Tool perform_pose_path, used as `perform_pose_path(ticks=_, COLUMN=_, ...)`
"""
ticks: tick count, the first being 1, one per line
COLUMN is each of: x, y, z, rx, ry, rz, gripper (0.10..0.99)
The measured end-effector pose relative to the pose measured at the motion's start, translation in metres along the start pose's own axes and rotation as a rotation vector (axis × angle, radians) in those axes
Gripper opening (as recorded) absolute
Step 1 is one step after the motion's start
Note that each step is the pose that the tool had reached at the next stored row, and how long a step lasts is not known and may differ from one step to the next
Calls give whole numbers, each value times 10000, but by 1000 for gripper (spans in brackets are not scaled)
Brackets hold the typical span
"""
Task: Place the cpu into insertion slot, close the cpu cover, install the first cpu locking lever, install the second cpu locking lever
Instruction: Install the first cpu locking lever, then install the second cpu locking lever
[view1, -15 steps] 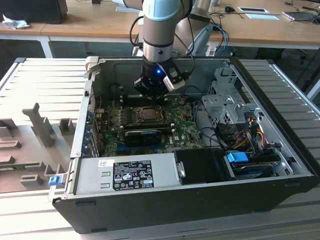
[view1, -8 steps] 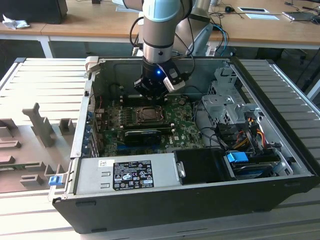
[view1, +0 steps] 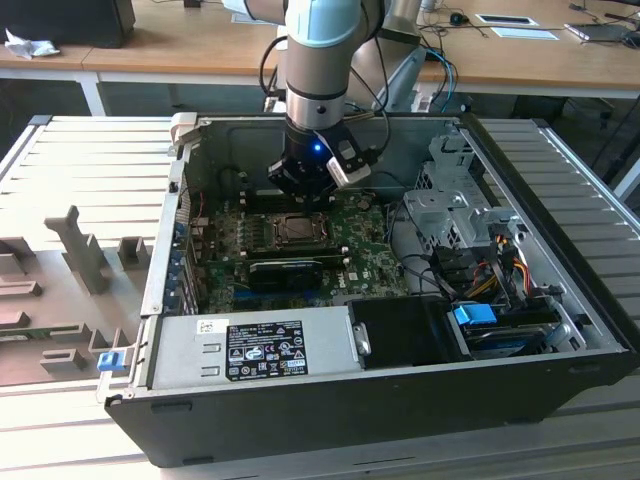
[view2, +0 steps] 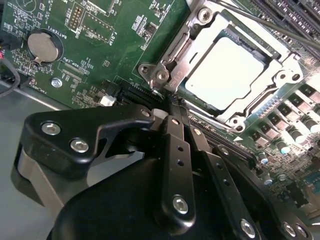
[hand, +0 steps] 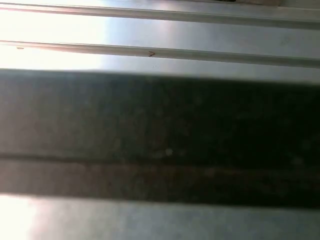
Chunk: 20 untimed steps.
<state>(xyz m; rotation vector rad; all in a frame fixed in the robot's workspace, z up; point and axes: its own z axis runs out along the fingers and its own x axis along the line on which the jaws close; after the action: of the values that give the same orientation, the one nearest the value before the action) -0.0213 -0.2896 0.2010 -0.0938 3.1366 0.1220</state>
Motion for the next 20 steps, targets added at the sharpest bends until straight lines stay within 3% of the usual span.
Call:
perform_pose_path(ticks=7, x=-5, y=4, z=-18, rx=-48, ry=-11, rz=-1, gripper=106)
perform_pose_path(ticks=12, x=-4, y=14, z=-171, rx=-37, ry=-4, rz=0, gripper=106)
perform_pose_path(ticks=15, x=-1, y=-41, z=-180, rx=-38, ry=-4, rz=-1, gripper=106)
perform_pose_path(ticks=20, x=1, y=-74, z=-182, rx=-38, ry=-5, rz=0, gripper=106)
